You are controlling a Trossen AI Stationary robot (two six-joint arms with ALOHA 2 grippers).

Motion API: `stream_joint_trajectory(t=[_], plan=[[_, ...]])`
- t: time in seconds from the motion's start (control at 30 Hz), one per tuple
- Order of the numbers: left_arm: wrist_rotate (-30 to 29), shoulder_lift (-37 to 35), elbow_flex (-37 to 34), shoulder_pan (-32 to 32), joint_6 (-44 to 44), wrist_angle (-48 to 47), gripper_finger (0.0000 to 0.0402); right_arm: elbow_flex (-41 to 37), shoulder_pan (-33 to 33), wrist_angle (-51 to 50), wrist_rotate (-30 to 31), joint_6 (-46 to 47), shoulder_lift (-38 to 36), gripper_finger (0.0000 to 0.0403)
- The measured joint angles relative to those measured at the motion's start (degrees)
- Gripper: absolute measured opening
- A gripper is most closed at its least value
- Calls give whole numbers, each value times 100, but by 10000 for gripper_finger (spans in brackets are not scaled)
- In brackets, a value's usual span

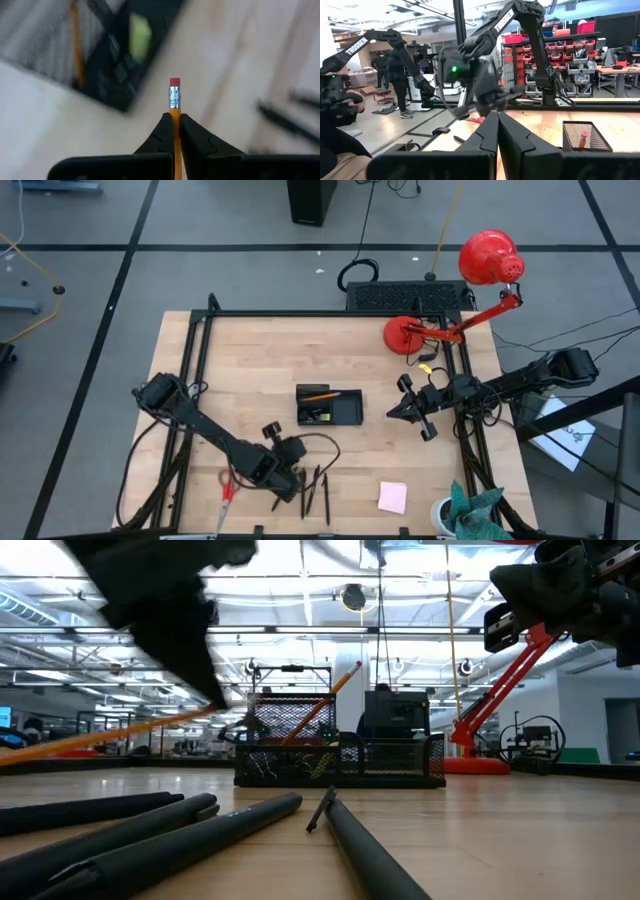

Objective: Pick and place office supplies into organizer
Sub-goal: Put the yellow pencil into the desk organizer

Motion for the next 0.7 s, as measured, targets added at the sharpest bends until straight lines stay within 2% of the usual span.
stream_joint_trajectory(t=[0.17,0.3,0.37,0.5,0.6,0.7], plan=[[-859,-345,9,169,1152,609,6,-1,0,2,0,0,1,4],[-1415,-757,18,374,2848,1744,16,-2,0,4,0,0,0,4],[-1218,-973,16,447,3911,2405,15,0,0,7,0,0,0,4],[-188,-1410,14,682,5597,3707,5,-2,0,20,-17,23,0,4],[351,-1616,-100,972,6262,4280,13,0,0,22,-18,39,0,4],[817,-1782,-363,1329,6465,4540,21,0,2,12,-20,42,0,4]])
